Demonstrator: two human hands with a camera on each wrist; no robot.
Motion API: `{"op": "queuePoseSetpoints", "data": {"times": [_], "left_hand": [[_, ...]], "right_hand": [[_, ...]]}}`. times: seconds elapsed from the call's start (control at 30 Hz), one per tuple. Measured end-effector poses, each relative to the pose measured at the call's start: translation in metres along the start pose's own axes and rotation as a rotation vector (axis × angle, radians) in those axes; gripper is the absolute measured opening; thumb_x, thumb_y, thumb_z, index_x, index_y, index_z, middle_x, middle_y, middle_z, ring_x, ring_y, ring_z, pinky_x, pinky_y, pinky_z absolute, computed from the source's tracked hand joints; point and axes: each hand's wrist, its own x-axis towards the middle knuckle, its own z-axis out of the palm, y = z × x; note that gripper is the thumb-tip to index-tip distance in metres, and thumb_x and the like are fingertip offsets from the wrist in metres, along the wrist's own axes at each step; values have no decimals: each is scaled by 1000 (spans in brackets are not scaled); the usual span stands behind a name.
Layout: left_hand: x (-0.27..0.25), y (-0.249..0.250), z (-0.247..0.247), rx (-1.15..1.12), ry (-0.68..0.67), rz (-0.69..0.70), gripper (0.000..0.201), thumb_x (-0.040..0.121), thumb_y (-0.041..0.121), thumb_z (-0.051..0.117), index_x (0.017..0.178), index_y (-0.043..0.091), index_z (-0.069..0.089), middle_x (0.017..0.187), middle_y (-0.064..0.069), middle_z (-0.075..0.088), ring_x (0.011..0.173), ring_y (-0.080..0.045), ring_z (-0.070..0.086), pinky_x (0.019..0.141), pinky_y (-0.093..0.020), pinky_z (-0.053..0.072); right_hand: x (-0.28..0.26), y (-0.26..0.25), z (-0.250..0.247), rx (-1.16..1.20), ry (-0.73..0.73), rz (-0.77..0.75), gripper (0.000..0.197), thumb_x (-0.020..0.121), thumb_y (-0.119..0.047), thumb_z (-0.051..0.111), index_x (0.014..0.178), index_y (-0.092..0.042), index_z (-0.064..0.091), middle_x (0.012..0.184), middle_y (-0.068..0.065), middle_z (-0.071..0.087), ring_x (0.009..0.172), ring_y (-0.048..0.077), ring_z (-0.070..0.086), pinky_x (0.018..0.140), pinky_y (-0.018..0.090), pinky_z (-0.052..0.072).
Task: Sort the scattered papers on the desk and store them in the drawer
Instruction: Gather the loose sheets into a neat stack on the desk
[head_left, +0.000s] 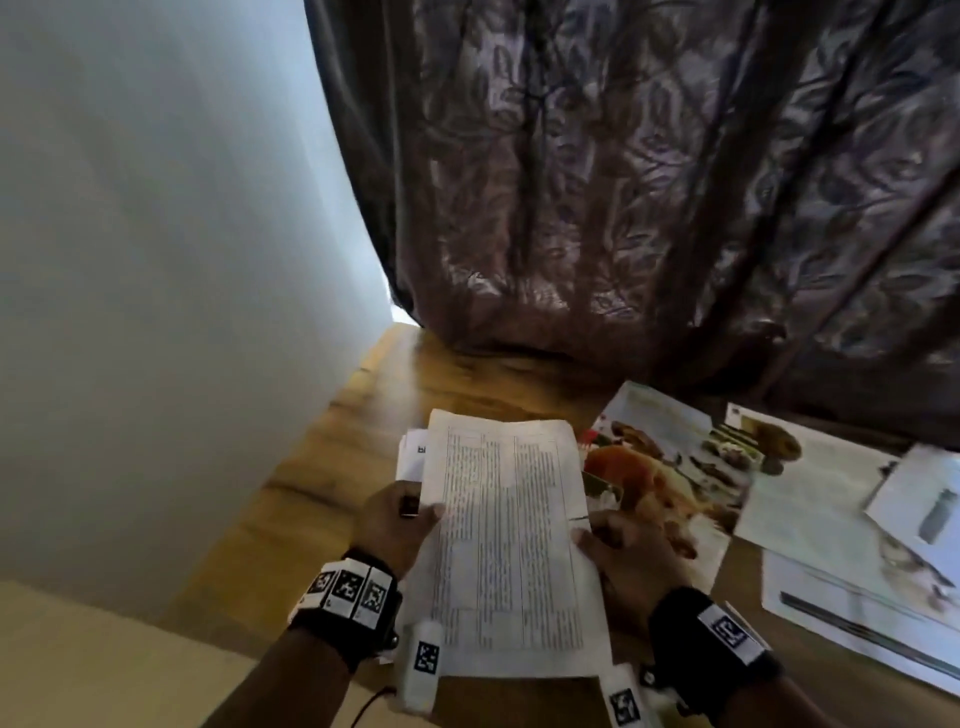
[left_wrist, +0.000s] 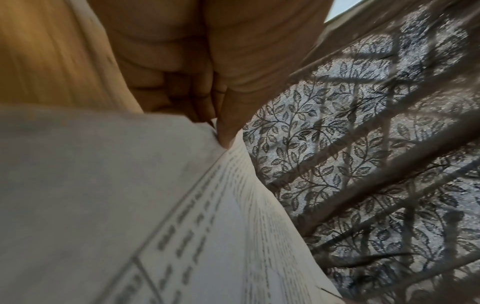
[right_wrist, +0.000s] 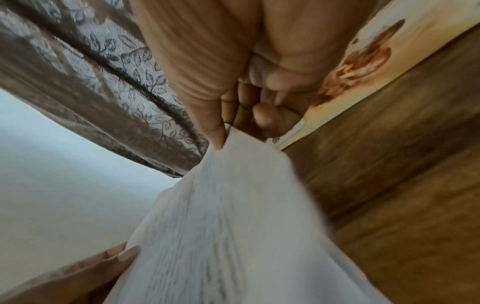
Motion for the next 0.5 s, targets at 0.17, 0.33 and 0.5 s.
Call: {"op": "queuePoseSetpoints", "data": {"times": [0.17,0.33,0.5], "left_hand": [[17,-36,-7,-106,-27,-76,19,83,13,75,100,18,67,91,4,71,84,-13,68,70,-34,59],[29,-55,-8,-124,-97,-85,27,85,14,72,108,24,64,95,8,68,90,-10,66,71,-24,55],[31,-57,-13,-69,-70,-55,39,83,22,76,118,23,60,104,7,63,94,-10,61,77,-21,52]], "right_hand": [[15,-5,31,-131,83,43,7,93,-37,66,99,-37,68,100,-14,71,91,7,68,87,37,58],[26,-5,48,-246,169,69,22,91,-40,67,110,-31,71,103,-11,72,96,12,66,92,40,55],[32,-10,57,-323,188,99,32,89,-43,68,118,-32,68,110,-7,72,100,15,66,92,38,55]]}}
